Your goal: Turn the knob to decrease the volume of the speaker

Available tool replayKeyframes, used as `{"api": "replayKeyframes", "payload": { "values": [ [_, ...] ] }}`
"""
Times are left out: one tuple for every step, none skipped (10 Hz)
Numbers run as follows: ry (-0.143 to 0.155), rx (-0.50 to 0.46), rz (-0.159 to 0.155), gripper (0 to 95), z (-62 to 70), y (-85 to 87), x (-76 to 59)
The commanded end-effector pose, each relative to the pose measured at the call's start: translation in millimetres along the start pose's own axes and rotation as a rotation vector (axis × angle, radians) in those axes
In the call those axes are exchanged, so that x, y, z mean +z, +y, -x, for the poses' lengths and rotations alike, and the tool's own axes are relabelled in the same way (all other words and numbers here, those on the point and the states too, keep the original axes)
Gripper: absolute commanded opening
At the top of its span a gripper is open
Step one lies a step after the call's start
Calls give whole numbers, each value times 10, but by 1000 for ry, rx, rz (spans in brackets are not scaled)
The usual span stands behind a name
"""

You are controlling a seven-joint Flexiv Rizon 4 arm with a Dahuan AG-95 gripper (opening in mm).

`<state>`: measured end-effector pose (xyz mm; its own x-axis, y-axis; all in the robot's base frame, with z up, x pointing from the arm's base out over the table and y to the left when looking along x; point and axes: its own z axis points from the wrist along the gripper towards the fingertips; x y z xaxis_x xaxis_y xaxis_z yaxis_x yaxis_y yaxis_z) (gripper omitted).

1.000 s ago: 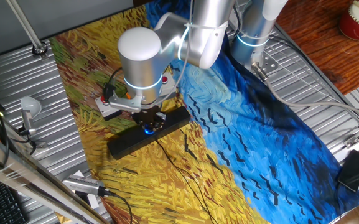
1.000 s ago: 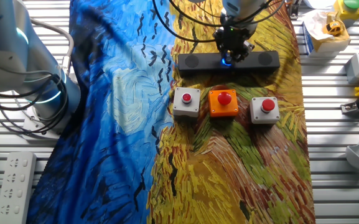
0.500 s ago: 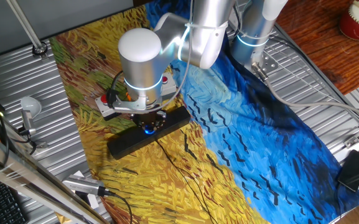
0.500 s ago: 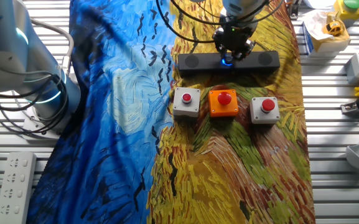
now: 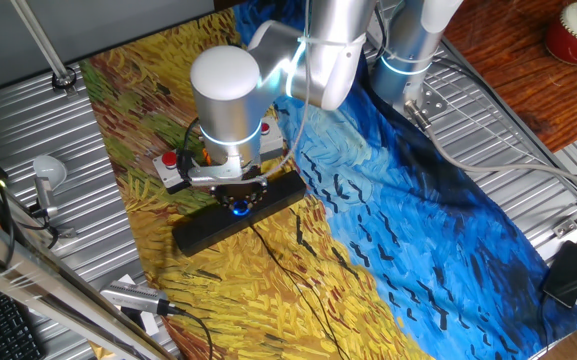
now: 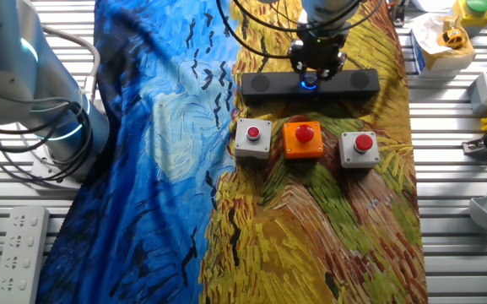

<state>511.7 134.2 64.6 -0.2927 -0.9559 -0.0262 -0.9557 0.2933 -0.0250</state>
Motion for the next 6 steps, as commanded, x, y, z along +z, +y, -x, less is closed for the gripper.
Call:
{"api": "replayKeyframes", "payload": {
  "values": [
    [0, -140, -6, 0, -2, 5, 3],
    [1, -177, -8, 0, -2, 5, 3],
    [2, -213, -11, 0, -2, 5, 3],
    [2, -254, -13, 0, -2, 5, 3],
    [4, -287, -14, 0, -2, 5, 3],
    [5, -315, -17, 0, -2, 5, 3]
  ]
}}
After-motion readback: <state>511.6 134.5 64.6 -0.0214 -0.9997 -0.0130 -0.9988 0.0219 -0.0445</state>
